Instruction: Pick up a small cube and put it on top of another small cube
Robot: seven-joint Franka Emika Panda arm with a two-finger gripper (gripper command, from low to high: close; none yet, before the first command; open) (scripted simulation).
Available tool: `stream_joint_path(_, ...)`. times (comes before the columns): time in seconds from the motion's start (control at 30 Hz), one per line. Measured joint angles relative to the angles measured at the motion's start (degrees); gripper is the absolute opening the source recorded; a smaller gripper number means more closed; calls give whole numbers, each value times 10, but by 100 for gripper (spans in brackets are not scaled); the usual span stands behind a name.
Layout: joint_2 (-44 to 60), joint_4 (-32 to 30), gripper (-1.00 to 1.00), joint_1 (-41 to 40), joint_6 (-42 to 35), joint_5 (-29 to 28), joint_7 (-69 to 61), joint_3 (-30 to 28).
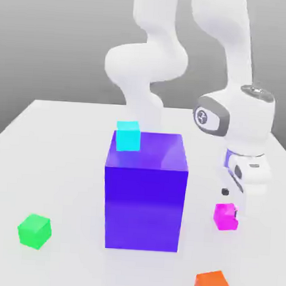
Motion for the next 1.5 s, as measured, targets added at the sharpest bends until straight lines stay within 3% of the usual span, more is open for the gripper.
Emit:
stream_joint_path(0.03, 21, 4, 0, 10, 17, -4, 3, -11)
stream_joint_path(0.07, 33, 6, -100, 16, 27, -6, 4, -18)
stream_joint_path(0.3, 31, 5, -100, 16, 24, -7, 5, -18)
stream_joint_path(0.53, -100, -20, -100, -6, -82, 48, -36, 19)
stream_joint_path(0.67, -91, 38, -100, -48, -148, 79, -38, 3)
stream_joint_path(1.0, -14, 227, -100, -178, -305, 113, 27, -124)
stream_joint_path(1.33, -42, 226, -100, -313, -316, 117, 93, -284)
stream_joint_path(1.5, -93, 153, -100, -363, -264, 88, 124, -333)
